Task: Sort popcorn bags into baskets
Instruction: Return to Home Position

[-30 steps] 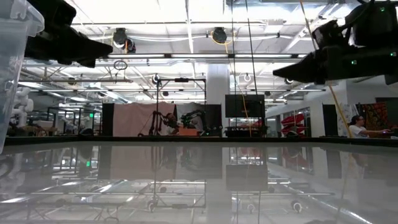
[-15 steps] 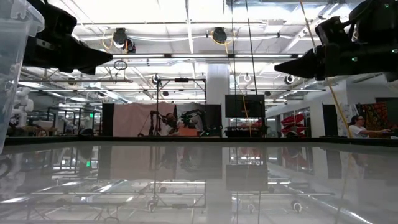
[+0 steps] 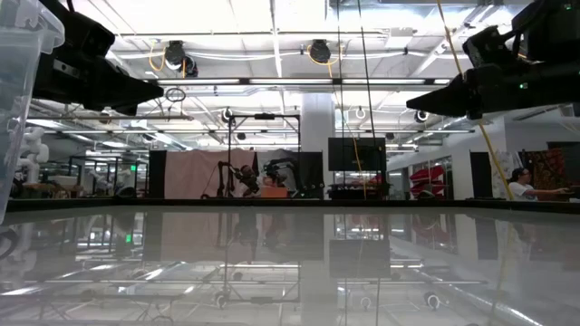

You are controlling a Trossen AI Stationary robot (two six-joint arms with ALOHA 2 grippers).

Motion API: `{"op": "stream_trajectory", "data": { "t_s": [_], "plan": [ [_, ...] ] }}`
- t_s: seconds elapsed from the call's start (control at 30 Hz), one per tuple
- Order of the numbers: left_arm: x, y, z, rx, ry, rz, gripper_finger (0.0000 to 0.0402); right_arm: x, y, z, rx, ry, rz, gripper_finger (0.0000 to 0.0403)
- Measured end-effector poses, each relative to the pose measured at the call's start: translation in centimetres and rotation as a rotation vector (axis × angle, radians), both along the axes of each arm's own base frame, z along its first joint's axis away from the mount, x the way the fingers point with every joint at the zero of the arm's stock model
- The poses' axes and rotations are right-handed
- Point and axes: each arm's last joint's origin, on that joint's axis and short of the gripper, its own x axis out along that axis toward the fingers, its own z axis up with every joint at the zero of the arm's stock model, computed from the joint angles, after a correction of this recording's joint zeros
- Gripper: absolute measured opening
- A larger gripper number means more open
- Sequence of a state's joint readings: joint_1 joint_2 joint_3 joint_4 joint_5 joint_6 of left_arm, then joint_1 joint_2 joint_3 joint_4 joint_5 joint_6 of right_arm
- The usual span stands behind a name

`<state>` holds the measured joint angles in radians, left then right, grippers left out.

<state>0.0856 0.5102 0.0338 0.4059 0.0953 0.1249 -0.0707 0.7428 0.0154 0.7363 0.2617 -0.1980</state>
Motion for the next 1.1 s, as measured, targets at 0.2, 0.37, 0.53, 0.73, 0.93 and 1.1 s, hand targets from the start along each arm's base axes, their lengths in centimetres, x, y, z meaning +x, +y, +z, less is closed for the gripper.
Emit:
{"op": "stream_trajectory", "data": {
  "t_s": [0.2, 0.37, 0.53, 0.73, 0.93, 1.1],
  "plan": [
    [-0.2, 0.0, 0.5, 0.001, -0.042, 0.011, 0.0001, -0.6, 0.3, 0.5, -0.026, -0.017, 0.103, 0.0],
    [-0.4, 0.0, 0.7, 0.003, -0.067, 0.011, 0.0001, -1.3, 0.5, 0.6, 0.016, -0.019, 0.141, 0.0],
    [-0.6, 0.0, 0.8, 0.006, -0.069, 0.011, 0.0001, -2.0, 0.9, 0.6, 0.074, -0.014, 0.263, 0.0],
    [-0.6, 0.0, 0.8, 0.006, -0.071, 0.011, 0.0001, -2.5, 1.4, 0.7, 0.105, -0.03, 0.29, 0.0],
    [-0.6, 0.0, 0.8, 0.005, -0.069, 0.011, 0.0001, -3.0, 2.0, 0.9, 0.103, -0.05, 0.267, 0.0],
    [-0.6, 0.0, 0.7, 0.006, -0.058, 0.011, 0.0001, -3.3, 2.5, 0.8, 0.09, -0.043, 0.261, 0.0]
  ]
}}
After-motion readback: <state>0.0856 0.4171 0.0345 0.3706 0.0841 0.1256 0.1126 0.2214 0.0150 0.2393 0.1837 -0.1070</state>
